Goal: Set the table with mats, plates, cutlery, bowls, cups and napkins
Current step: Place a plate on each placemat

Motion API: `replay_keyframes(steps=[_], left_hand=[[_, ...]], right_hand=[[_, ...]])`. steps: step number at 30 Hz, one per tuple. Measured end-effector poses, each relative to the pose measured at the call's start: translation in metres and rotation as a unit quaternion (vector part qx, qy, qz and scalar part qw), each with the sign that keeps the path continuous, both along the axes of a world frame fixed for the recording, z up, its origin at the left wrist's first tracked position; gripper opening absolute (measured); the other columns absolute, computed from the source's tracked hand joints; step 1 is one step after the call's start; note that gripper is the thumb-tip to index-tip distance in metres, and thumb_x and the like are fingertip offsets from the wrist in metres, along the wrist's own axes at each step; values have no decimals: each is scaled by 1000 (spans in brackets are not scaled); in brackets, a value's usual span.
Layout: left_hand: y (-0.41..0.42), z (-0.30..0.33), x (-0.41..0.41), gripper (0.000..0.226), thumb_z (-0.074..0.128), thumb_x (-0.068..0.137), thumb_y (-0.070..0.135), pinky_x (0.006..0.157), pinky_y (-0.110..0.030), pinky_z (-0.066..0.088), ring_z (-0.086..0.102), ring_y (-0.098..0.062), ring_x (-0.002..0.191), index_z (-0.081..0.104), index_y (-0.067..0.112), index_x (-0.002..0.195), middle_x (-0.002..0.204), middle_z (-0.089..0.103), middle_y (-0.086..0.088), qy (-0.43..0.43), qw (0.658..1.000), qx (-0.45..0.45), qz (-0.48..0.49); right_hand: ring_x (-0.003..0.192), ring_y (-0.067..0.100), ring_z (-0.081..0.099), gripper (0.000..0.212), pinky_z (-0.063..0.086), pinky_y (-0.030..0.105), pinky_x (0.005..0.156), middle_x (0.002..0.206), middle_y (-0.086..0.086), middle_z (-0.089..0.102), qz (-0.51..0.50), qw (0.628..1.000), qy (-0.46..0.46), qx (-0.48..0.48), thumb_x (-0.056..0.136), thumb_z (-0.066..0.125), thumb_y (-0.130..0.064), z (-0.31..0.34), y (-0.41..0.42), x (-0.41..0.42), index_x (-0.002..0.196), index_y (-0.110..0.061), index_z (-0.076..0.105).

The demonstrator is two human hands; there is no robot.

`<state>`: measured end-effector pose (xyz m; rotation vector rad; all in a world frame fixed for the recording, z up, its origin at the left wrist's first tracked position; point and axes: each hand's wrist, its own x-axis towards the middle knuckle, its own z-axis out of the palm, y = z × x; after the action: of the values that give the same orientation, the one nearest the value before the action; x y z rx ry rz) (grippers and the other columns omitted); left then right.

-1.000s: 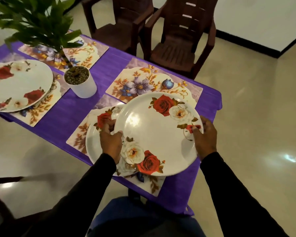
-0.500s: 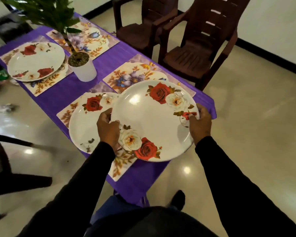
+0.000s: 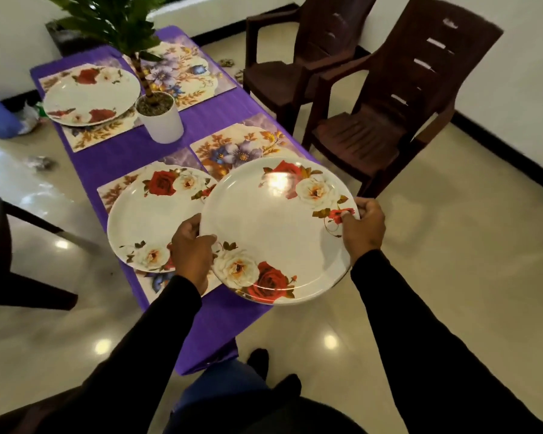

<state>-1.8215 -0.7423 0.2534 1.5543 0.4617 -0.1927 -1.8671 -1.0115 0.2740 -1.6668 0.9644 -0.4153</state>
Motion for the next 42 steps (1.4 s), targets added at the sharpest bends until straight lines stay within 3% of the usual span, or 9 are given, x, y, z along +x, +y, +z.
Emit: replay_keyframes(steps=[9, 13, 18, 25, 28, 33, 36, 40, 42], left_hand=[[-86, -14, 20, 51, 59, 76, 2, 87, -48, 60, 70, -27, 104, 67, 21, 123, 114, 73, -2, -8, 998, -22, 58], [-142, -17, 39, 42, 57, 81, -8, 69, -31, 57, 70, -21, 94, 66, 20, 112, 103, 72, 0, -24, 996, -10, 87], [-209, -22, 58, 38, 61, 80, 0, 76, -44, 61, 71, -29, 95, 69, 20, 111, 103, 74, -7, -17, 992, 22, 122], [-272, -10, 56, 34, 63, 84, 1, 63, -31, 53, 69, -27, 88, 65, 11, 117, 104, 72, -12, 6, 966, 51, 253], [-279, -9, 56, 40, 65, 83, 2, 67, -35, 57, 69, -26, 88, 64, 12, 122, 105, 72, -10, 13, 953, 47, 300], [-273, -20, 64, 46, 66, 86, 1, 71, -38, 58, 67, -24, 87, 57, 9, 130, 112, 68, -12, 24, 920, 24, 390], [-271, -28, 74, 46, 68, 86, 5, 72, -43, 61, 69, -29, 93, 57, 13, 130, 114, 67, -11, 34, 910, -3, 414], [-275, -38, 82, 37, 67, 89, 5, 46, -23, 51, 64, -20, 75, 60, 15, 124, 102, 67, -6, 48, 899, -18, 435], [-277, -49, 84, 38, 68, 87, 5, 59, -38, 62, 70, -27, 84, 62, 20, 122, 105, 71, -8, 61, 890, -48, 450]], right_hand=[[104, 23, 66, 27, 45, 4, 49, 116, 9, 65, 13, 999, 12, -50, 89, 65, -5, -9, -79, 28, 115, -10, 57], [105, 22, 65, 24, 47, 6, 54, 116, 7, 65, 32, 998, 12, -44, 92, 65, -8, -20, -125, 52, 114, -13, 57], [104, 19, 63, 29, 54, 19, 73, 112, 1, 64, 134, 990, -2, -54, 91, 59, -5, -28, -200, 97, 119, -14, 61], [103, 14, 61, 38, 56, 28, 86, 111, -5, 66, 291, 954, -7, -73, 89, 56, -2, -19, -253, 167, 123, -17, 63], [93, 5, 61, 42, 45, 0, 62, 112, -3, 61, 346, 938, 6, -32, 91, 51, 6, -12, -249, 198, 129, -11, 59], [69, -24, 57, 35, 43, 1, 53, 101, -2, 62, 419, 907, -11, 36, 96, 49, 8, -9, -226, 237, 128, -3, 56], [67, -24, 57, 31, 44, 2, 52, 92, -11, 60, 448, 894, -3, 27, 97, 50, 7, -10, -214, 262, 125, -5, 57], [75, -6, 63, 34, 43, 2, 50, 99, -2, 62, 482, 876, 29, -20, 95, 51, 8, -16, -201, 294, 125, -5, 57], [79, -3, 58, 35, 43, 2, 49, 107, 2, 62, 497, 865, 41, -46, 95, 53, 4, -22, -193, 309, 128, -7, 56]])
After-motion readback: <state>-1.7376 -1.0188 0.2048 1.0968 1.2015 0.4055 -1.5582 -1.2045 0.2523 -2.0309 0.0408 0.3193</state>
